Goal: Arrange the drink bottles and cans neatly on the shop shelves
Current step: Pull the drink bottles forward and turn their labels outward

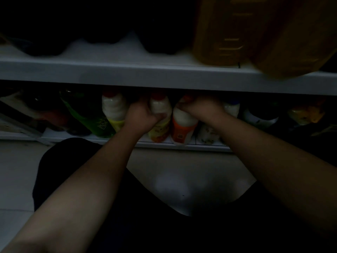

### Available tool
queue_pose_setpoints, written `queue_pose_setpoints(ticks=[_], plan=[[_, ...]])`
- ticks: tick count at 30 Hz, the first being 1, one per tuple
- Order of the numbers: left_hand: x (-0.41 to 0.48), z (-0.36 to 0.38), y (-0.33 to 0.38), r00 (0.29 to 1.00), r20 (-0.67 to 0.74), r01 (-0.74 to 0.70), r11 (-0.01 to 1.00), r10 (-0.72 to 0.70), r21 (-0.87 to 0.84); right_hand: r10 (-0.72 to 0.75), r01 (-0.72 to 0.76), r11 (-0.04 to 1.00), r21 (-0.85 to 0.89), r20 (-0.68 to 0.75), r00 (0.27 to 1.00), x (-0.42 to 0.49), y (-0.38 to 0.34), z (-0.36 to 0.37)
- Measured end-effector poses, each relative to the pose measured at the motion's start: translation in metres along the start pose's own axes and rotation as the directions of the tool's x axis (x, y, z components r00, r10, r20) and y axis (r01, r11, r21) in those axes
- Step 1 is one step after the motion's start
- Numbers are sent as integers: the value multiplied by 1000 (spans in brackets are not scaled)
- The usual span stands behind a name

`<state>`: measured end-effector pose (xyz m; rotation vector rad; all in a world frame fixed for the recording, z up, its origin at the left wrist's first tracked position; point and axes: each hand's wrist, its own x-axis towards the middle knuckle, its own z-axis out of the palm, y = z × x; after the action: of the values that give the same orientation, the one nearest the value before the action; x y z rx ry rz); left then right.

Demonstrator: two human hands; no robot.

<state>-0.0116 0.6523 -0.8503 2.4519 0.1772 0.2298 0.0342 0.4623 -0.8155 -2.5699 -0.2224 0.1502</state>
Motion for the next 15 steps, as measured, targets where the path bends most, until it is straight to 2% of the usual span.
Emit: queue_pose_setpoints(ticks=[3, 4, 6, 8, 11, 13, 15], plan=[[2, -3, -3, 999, 48, -20, 999, 22, -37, 55, -100, 984, 147, 285, 957, 6, 4, -13], [2, -5, -6, 997, 77, -12, 998, 17, -54, 47, -123, 972, 202, 344, 938, 5, 6, -16], [3, -10, -13, 991, 133, 10, 996, 2, -93, 4, -87, 973, 212, 366, 931, 3, 10, -19], [3, -15, -20, 988, 155, 20, 992, 0, -126, -16, -38, 982, 183, 285, 958, 1, 9, -18], [2, -17, -25, 986, 167, 12, 991, 11, -135, -7, 2, 988, 153, 35, 999, -5, 4, -4], [1, -17, -25, 983, 185, 6, 991, 20, -137, 42, -25, 987, 161, -108, 993, -12, 1, 9], [-1, -14, -23, 981, 191, 0, 991, 25, -132, 103, -71, 979, 189, -166, 981, -13, -1, 17]])
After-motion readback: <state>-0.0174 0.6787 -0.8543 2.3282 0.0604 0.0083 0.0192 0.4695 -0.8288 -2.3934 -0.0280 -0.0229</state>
